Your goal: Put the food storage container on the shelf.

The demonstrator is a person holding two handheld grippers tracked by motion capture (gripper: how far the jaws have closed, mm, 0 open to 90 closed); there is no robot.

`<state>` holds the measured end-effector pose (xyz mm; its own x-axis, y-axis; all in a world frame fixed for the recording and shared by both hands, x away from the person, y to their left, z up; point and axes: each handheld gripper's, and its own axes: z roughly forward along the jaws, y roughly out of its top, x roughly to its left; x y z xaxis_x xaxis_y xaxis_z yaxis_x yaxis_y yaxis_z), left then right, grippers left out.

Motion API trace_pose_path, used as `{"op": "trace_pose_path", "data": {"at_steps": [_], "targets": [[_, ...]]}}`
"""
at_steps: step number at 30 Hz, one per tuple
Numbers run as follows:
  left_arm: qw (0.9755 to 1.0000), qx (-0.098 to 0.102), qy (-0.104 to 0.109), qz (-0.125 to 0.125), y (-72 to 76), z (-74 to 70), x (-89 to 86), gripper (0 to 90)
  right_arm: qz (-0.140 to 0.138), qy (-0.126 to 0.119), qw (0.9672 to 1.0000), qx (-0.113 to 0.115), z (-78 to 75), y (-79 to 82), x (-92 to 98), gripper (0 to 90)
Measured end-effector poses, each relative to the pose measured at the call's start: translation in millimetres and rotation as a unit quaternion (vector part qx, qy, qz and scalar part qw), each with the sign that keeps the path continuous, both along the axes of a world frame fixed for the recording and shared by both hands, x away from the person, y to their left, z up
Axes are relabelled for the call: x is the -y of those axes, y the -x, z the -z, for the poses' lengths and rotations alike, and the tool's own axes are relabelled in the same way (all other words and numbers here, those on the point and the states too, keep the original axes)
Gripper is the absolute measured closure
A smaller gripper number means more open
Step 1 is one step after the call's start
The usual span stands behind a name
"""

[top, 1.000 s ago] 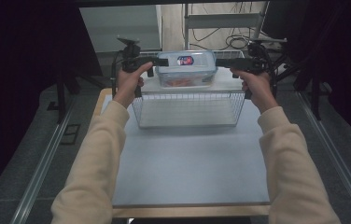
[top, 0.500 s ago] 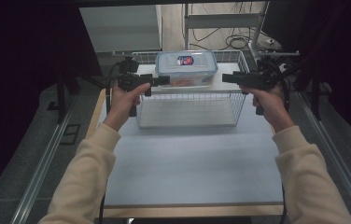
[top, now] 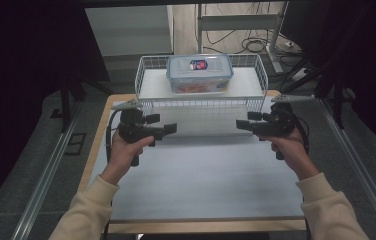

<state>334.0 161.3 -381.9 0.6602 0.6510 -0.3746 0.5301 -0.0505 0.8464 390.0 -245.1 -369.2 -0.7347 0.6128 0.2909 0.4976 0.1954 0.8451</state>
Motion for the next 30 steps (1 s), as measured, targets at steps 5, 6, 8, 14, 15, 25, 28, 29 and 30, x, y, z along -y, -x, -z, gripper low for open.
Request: {"op": "trace_pose_path", "data": {"at_steps": [5,6,8,14,15,25,28,29,30], "targets": [[0.9998,-0.015,-0.01,0.011,13.5,27.7,-0.9,11.0,-0.013,0.028,0.9995,-0.012,22.9,15.8,3.5,24.2],[0.9998,-0.015,-0.01,0.011,13.5,27.7,-0.9,11.1,-0.013,0.03,0.9994,-0.013,26.6,18.0,4.1,24.2],[0.9994,-0.025,-0.02,0.015,18.8,45.0,2.1,11.4,-0.015,0.035,0.9991,-0.019,37.1,23.7,5.2,24.1],[0.9982,-0.047,-0.033,0.02,23.2,68.8,7.3,13.0,-0.012,0.046,0.9981,-0.04,70.6,36.9,9.6,24.3],[0.9978,-0.054,-0.032,0.021,23.4,73.3,7.7,13.0,-0.012,0.046,0.9981,-0.04,70.6,36.9,9.6,24.3],[0.9966,-0.069,-0.041,0.018,21.6,91.1,9.4,13.0,0.002,0.034,0.9989,-0.033,78.2,42.7,17.6,22.3],[0.9961,-0.074,-0.046,0.013,19.0,99.4,9.9,13.0,0.012,0.043,0.9987,-0.025,81.3,44.9,18.9,17.3],[0.9959,-0.077,-0.047,0.012,17.6,102.6,10.4,13.0,0.014,0.049,0.9984,-0.025,84.1,44.9,19.2,15.9],[0.9956,-0.078,-0.05,0.01,16.2,105.8,11.0,13.0,0.014,0.056,0.998,-0.026,87.4,44.6,19.7,14.7]]}}
